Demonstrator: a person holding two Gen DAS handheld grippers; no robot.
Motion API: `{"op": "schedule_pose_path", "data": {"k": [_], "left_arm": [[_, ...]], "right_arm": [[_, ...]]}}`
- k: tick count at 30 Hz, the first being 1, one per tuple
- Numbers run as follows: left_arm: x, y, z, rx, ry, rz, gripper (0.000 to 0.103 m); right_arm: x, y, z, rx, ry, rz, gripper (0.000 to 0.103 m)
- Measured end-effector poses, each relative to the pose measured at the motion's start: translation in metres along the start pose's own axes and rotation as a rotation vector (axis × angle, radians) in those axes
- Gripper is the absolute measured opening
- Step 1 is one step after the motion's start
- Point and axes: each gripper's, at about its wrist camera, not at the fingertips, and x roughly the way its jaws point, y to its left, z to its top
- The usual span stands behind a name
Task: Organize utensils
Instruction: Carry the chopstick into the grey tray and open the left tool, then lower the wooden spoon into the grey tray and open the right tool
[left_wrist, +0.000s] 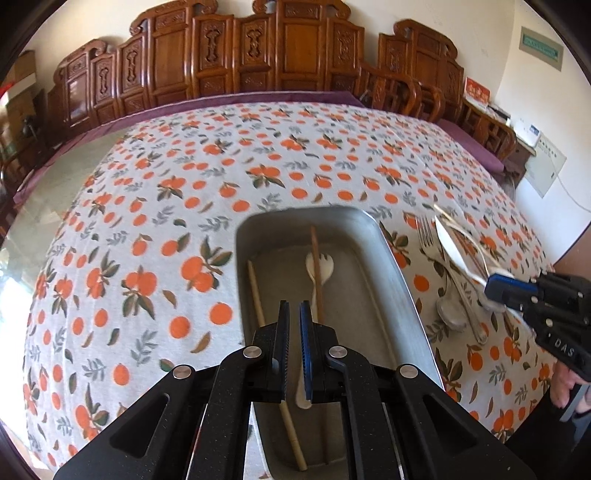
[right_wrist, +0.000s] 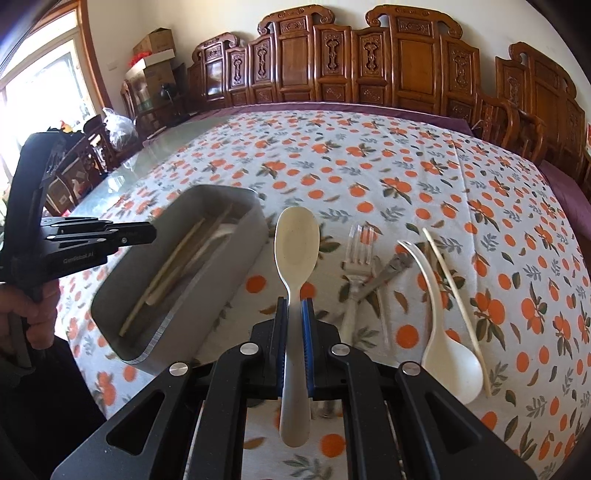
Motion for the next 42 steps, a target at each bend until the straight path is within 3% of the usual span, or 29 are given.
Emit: {"op": "schedule_pose_path", "data": {"k": [11,22,33,39,42], "left_arm": [[-0.017,0.023,0.007,-0.041,-0.057,0.014,0.005],[-0.025,0.043,0.009,-0.082,-0.080,0.030,0.005],[-0.027,0.045,0.010,-0.087,-0.086,0.027,0.005],[-0.027,0.038,0.010,-0.077,-0.088,0.017,0.005],[-0.027,0.031,0.011,-0.068,-0.090,0.007,0.005]], "right_arm": [[0.015,0.055,0.029,-0.019,-0.010,0.074,0.010],[0.063,0.100,0.038,-0.026,0.054,0.091,0.010],[0.083,0.105,0.034,0.009,0.095,0.119,0.010],[0.063,0.094,0.037,0.013,0.058,0.137,0.010],[0.044,0.081,0.039,-0.003,0.027,0.107,0.010]]}}
